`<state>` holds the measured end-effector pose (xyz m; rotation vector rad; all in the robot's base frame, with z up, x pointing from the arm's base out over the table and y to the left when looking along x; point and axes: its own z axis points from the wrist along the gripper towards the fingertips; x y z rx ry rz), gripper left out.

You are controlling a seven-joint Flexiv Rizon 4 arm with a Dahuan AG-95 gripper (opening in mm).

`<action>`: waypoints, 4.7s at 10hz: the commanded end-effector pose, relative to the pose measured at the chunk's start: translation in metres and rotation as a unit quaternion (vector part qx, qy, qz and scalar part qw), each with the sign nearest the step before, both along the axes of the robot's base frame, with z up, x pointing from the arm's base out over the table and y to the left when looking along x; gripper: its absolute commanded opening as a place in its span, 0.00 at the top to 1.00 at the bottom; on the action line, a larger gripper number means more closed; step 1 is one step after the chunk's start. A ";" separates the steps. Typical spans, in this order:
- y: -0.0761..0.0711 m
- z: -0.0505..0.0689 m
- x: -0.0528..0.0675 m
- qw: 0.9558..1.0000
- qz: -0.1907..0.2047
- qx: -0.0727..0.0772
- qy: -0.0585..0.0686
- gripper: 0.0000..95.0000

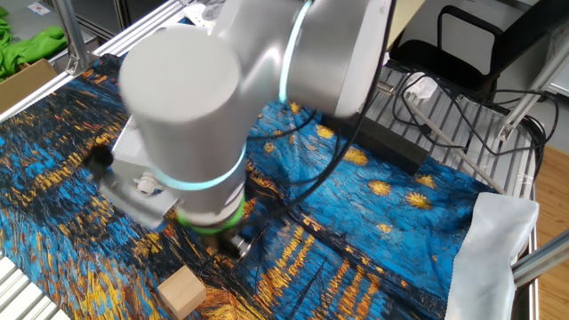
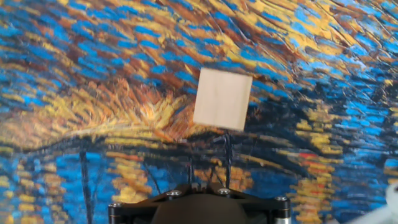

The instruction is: Put things in the drawer

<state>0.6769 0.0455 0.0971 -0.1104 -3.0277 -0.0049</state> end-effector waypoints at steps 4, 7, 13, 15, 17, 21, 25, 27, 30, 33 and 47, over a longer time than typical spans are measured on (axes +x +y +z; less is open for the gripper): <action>-0.006 -0.014 0.020 1.000 -0.011 -0.010 -0.002 0.60; -0.011 -0.019 0.031 1.000 -0.022 -0.009 -0.002 0.60; -0.018 -0.020 0.052 0.999 -0.053 -0.005 -0.002 0.60; -0.019 -0.020 0.058 0.998 -0.065 -0.007 -0.003 0.40; -0.020 -0.022 0.063 0.997 -0.076 -0.005 -0.003 0.40; -0.021 -0.030 0.068 0.995 -0.097 -0.009 -0.007 0.20; -0.027 -0.037 0.070 0.994 -0.103 -0.004 -0.025 0.20; -0.028 -0.039 0.071 0.994 -0.103 -0.004 -0.033 0.20; -0.030 -0.042 0.071 0.994 -0.100 -0.002 -0.047 0.20; -0.031 -0.047 0.072 0.993 -0.102 -0.002 -0.054 0.20; -0.034 -0.047 0.069 0.997 -0.047 0.004 -0.065 1.00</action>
